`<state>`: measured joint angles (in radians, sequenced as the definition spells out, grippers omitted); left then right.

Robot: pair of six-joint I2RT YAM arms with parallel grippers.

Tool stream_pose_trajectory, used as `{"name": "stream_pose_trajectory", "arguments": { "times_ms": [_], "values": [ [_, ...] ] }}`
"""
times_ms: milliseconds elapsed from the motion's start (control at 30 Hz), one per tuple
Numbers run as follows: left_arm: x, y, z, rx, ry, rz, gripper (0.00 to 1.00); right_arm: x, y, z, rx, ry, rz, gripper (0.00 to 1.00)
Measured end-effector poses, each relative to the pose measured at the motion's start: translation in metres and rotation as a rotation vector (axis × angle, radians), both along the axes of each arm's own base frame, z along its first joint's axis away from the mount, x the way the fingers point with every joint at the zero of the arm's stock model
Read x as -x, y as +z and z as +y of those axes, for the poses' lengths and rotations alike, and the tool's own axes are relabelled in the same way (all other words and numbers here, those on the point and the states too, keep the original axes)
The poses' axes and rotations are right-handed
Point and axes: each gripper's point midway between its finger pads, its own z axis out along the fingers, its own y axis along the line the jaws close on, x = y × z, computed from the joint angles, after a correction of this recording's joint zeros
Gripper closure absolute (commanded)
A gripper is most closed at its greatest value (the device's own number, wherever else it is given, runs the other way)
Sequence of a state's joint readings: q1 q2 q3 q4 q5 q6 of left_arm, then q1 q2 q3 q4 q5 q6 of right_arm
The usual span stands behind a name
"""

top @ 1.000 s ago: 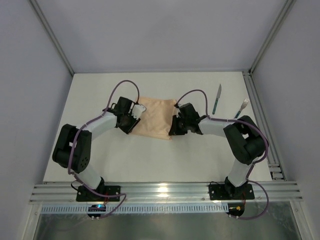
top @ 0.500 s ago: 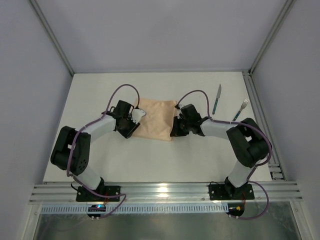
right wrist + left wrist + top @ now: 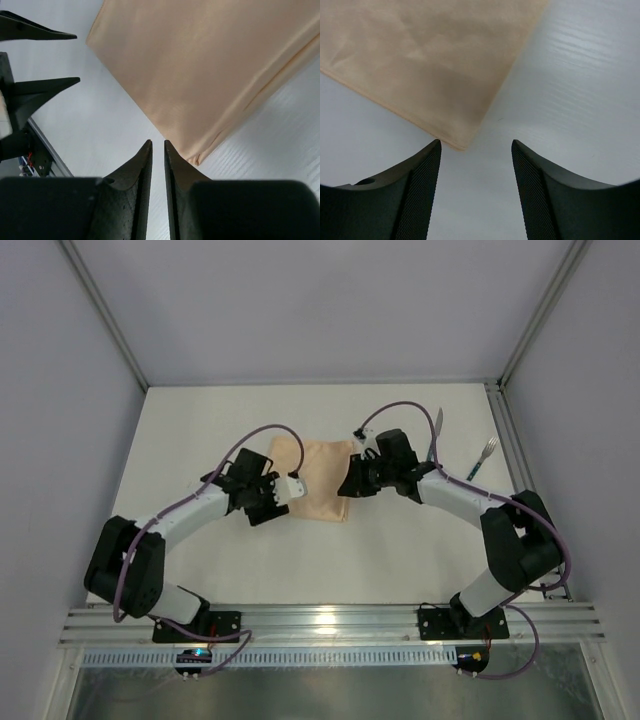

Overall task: Fold the napkin into a case and place the utensils inside
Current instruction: Move the square-folded napkin to the center of the board.

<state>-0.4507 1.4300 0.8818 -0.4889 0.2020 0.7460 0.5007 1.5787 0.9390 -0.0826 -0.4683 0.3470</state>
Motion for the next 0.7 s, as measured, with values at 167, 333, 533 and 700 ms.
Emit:
{"name": "stream_pose_trajectory", "arguments": {
  "times_ms": [167,333,533,700],
  "values": [
    [0.010,-0.042,0.009,-0.130,-0.102,0.038,0.40,-0.001,0.001,-0.003,-0.009,-0.002,0.006,0.80],
    [-0.010,-0.043,0.009,-0.161,-0.115,-0.041,0.44,0.006,0.002,-0.005,-0.019,0.017,0.006,0.77],
    [-0.024,-0.046,0.007,-0.180,-0.126,-0.091,0.75,0.016,0.024,-0.010,-0.047,0.074,-0.086,0.70],
    [-0.025,-0.050,0.007,-0.189,-0.129,-0.092,1.00,0.025,0.064,-0.014,-0.088,0.145,-0.312,0.64]
  ]
}}
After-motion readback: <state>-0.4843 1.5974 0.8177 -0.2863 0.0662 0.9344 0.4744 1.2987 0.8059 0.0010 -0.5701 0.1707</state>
